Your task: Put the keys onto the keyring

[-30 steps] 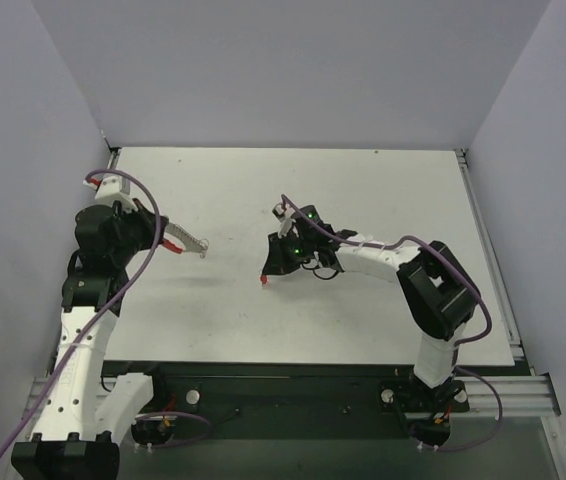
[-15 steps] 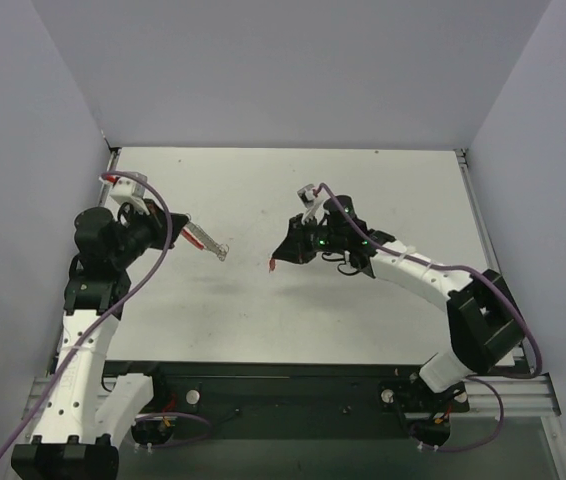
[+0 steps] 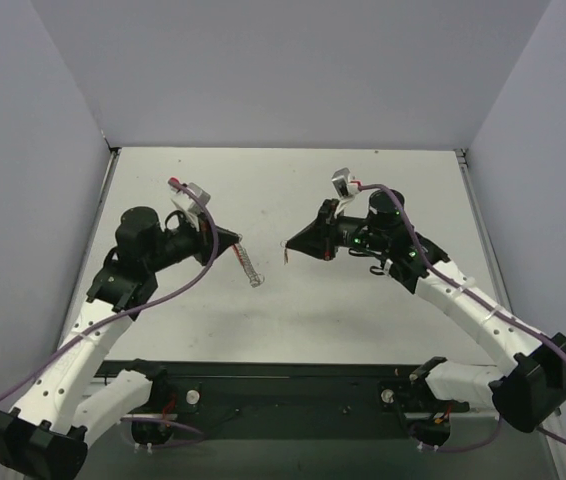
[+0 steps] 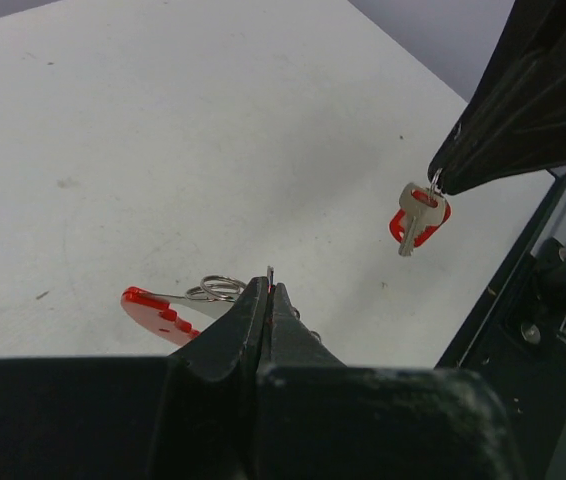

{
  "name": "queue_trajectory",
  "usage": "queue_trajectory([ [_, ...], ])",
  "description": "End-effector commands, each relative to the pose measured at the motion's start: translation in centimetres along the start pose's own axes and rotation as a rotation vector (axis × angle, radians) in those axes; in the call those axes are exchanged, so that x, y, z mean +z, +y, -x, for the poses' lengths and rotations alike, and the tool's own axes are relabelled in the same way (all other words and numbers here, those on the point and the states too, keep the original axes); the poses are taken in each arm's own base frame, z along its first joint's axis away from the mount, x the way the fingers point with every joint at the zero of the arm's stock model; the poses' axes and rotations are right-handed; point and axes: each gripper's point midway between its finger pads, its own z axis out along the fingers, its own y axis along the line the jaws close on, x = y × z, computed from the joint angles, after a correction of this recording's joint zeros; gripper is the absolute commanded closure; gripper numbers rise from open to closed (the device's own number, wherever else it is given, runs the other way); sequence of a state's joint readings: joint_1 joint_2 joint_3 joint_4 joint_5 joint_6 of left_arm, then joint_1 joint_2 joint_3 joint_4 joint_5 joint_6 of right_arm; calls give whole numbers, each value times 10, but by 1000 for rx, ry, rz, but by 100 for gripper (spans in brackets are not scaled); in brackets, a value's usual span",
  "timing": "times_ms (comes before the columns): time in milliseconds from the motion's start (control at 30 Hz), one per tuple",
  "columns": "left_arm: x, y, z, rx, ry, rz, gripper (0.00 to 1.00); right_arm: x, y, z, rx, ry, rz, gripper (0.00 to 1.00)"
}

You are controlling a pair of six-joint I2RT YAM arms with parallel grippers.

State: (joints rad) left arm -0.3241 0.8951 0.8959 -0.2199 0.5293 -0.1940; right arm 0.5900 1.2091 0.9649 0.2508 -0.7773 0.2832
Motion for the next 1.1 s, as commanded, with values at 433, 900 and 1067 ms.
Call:
queue_trajectory([
  [433, 15, -119, 41, 398, -249, -264, 100, -47, 71, 54, -99, -130, 170, 100],
  [900, 4, -131, 50, 466, -364, -239, 100, -55, 79, 59, -102, -132, 200, 100],
  [1067, 1, -130, 62, 364, -379, -207, 100, -54, 76, 59, -99, -135, 189, 100],
])
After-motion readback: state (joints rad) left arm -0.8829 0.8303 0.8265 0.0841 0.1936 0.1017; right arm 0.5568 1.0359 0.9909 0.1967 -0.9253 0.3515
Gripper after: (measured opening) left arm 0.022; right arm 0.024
